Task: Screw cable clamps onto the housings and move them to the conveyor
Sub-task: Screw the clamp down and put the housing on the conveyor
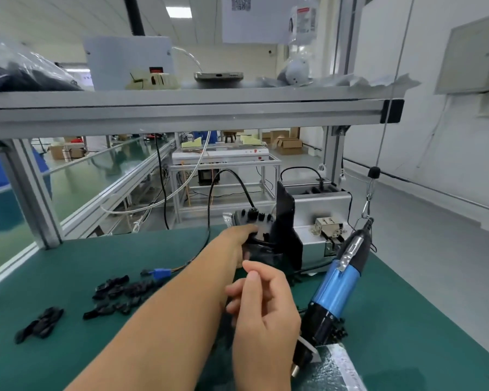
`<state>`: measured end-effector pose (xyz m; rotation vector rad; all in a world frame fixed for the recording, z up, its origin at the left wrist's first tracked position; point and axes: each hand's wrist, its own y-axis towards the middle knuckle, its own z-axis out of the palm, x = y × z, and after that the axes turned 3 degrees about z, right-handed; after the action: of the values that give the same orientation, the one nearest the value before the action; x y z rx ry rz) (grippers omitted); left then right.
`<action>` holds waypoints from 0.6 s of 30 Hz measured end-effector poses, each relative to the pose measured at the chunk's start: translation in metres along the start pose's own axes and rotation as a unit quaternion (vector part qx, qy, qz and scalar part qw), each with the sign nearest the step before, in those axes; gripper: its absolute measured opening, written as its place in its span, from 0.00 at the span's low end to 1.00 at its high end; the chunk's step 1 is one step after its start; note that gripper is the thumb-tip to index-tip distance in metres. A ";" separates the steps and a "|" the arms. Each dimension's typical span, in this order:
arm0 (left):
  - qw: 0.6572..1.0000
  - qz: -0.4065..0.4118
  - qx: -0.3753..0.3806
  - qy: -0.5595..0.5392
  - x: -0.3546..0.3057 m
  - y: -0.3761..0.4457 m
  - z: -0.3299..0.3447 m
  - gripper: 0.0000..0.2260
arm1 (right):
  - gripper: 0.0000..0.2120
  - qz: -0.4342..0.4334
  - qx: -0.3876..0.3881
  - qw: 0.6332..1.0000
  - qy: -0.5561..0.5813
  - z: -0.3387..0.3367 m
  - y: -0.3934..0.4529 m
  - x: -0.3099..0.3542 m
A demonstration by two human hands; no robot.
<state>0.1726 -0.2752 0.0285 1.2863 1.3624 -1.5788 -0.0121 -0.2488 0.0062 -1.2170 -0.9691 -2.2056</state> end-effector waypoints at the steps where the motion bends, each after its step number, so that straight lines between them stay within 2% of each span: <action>1: 1.000 -0.007 0.010 -0.010 -0.001 -0.005 -0.001 0.13 | 0.11 -0.001 0.001 1.000 -0.007 0.000 0.000 0.000; 4: 0.998 -0.009 0.008 -0.059 0.006 -0.007 -0.017 0.11 | 0.14 0.010 -0.003 1.000 -0.026 -0.002 0.001 0.000; 11: 0.989 0.078 0.022 -0.124 0.015 -0.067 -0.088 0.16 | 0.07 0.063 -0.031 0.995 -0.077 -0.001 0.003 0.006; 13: 0.987 0.090 0.038 -0.124 0.024 -0.101 -0.109 0.16 | 0.17 0.096 -0.012 0.991 -0.094 -0.004 0.005 0.009; 16: 0.986 0.098 0.060 -0.119 0.047 -0.157 -0.132 0.19 | 0.37 0.164 0.074 0.977 -0.117 -0.006 0.005 0.016; 18: 0.986 0.102 0.082 -0.104 0.059 -0.189 -0.145 0.23 | 0.39 0.232 0.151 0.957 -0.090 -0.003 -0.001 0.018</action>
<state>0.0154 -0.0863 0.0338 1.2727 0.9577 -1.6549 -0.0238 -0.2506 0.0200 -1.3502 -0.9319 -1.5460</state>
